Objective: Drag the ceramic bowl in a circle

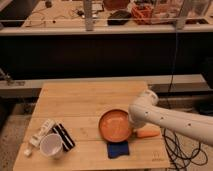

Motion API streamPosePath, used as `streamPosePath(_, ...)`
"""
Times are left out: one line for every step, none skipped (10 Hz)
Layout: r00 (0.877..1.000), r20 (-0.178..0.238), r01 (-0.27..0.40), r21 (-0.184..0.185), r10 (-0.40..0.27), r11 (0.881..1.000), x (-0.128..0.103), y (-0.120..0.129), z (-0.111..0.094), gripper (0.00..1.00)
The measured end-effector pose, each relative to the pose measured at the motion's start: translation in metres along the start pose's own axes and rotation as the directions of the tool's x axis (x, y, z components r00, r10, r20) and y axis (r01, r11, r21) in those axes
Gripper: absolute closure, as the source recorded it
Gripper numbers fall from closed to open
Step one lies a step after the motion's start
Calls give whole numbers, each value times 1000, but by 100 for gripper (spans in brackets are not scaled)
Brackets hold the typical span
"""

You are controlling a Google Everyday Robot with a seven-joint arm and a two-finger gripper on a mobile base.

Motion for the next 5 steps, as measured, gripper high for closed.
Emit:
streamPosePath(999, -3, 40, 10, -40, 999, 13, -17, 5, 100)
streamPosePath(998, -8, 62, 17, -62, 998, 29, -27, 10, 100)
streamPosePath(997, -17, 81, 28, -80, 996, 56, -38, 16, 100)
streamPosePath(996, -24, 87, 35, -86, 996, 84, -43, 22, 100)
streamPosePath(996, -35, 85, 42, -84, 995, 109, -45, 26, 100)
